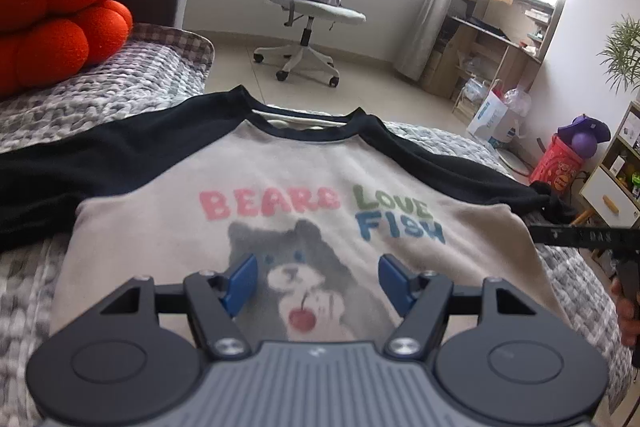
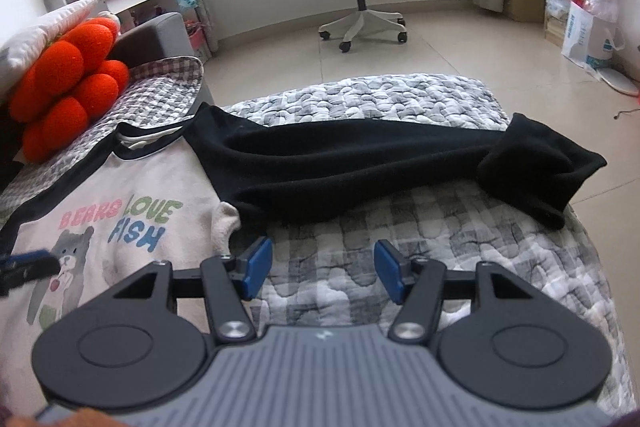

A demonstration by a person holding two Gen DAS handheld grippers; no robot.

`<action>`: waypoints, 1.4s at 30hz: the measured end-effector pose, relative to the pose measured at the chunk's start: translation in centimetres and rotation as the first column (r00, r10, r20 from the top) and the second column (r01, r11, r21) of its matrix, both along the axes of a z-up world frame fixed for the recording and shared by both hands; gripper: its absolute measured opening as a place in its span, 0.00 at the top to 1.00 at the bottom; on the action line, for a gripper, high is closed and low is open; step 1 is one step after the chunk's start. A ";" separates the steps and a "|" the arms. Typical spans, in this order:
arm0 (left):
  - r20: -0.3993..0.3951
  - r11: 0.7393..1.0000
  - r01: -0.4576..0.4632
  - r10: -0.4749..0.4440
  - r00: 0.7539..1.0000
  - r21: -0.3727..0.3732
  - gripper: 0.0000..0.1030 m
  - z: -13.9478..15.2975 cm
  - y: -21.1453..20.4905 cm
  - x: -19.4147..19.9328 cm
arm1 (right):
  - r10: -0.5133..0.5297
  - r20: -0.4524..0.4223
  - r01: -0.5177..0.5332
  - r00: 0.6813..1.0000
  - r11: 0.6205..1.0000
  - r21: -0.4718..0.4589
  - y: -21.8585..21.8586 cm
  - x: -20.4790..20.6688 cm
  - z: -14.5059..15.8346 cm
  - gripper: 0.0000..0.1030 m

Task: Fold clothes

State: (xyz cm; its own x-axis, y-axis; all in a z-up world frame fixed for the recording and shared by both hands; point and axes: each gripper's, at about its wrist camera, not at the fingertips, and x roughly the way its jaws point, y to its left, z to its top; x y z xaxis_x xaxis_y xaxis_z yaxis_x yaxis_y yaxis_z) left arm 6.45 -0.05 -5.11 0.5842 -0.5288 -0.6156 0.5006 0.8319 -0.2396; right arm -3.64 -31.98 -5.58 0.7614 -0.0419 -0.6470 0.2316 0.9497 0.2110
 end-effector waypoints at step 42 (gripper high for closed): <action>0.056 0.975 0.222 -0.222 0.973 0.013 0.70 -1.4 -14.8 17.1 | 0.368 -0.007 -0.364 0.930 0.918 -0.155 -9.8 9.9 -1.3 0.60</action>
State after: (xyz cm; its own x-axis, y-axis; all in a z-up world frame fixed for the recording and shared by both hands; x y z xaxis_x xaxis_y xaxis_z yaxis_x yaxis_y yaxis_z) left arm 23.55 -14.84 -6.47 0.4869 -0.6454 -0.5885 0.6858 0.6998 -0.2000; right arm 6.25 -41.82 -6.89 0.7558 0.1463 -0.6382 -0.1411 0.9882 0.0595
